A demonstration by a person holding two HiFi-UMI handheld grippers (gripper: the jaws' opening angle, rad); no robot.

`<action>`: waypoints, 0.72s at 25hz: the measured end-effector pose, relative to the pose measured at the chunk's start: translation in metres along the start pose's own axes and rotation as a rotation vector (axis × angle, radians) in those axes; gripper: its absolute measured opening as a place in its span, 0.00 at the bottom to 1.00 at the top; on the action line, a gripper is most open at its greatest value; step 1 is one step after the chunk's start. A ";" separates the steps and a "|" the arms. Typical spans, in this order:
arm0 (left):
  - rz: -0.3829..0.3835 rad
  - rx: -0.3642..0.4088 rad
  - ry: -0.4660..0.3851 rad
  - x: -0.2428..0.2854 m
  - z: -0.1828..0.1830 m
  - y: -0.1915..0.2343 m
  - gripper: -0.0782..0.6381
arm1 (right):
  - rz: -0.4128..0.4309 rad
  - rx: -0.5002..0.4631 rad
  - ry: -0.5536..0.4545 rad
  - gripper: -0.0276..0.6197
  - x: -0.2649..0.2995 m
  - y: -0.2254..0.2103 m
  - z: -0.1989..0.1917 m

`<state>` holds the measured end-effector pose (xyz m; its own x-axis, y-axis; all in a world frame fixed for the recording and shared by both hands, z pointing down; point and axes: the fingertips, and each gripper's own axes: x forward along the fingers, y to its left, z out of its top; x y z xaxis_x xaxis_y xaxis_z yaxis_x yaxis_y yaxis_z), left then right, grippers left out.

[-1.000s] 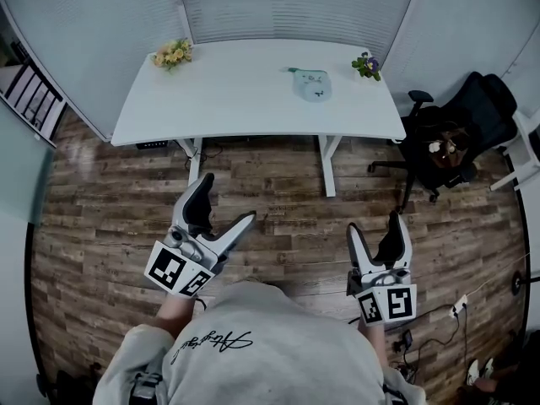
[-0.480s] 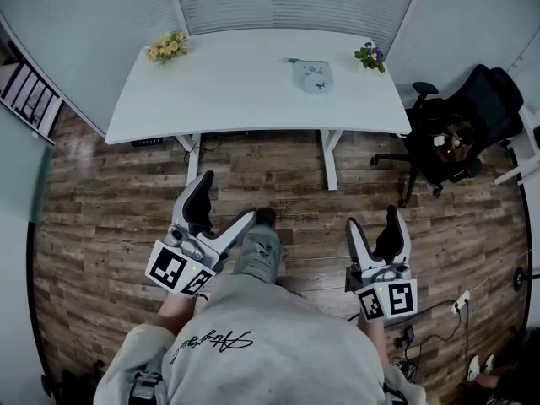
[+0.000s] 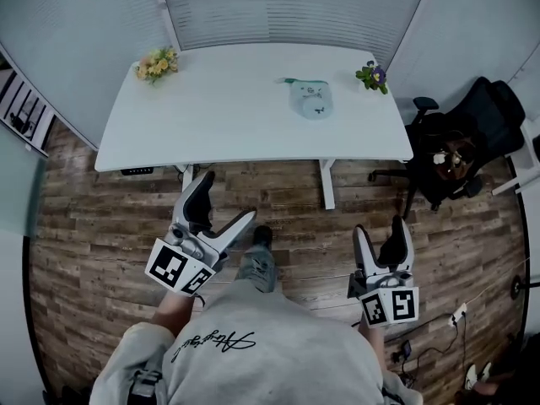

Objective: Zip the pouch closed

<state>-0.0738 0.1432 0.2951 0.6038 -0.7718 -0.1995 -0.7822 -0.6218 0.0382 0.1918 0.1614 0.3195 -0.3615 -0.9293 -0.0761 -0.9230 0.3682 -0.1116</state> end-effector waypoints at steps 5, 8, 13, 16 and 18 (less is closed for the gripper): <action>-0.002 -0.005 -0.013 0.041 -0.004 0.043 0.67 | -0.007 -0.010 -0.018 0.61 0.054 -0.013 0.006; -0.007 -0.007 -0.006 0.067 -0.010 0.067 0.67 | -0.016 -0.014 -0.001 0.61 0.083 -0.022 0.001; -0.010 -0.028 0.014 0.111 -0.017 0.109 0.67 | -0.038 -0.004 0.021 0.61 0.134 -0.041 -0.002; -0.023 -0.026 0.011 0.137 -0.015 0.131 0.67 | -0.046 -0.013 0.015 0.61 0.168 -0.049 0.003; -0.028 -0.025 0.008 0.155 -0.014 0.146 0.67 | -0.047 -0.015 0.013 0.61 0.190 -0.053 0.004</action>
<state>-0.0920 -0.0692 0.2839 0.6269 -0.7548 -0.1933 -0.7607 -0.6465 0.0574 0.1728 -0.0348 0.3070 -0.3188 -0.9460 -0.0586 -0.9410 0.3233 -0.0998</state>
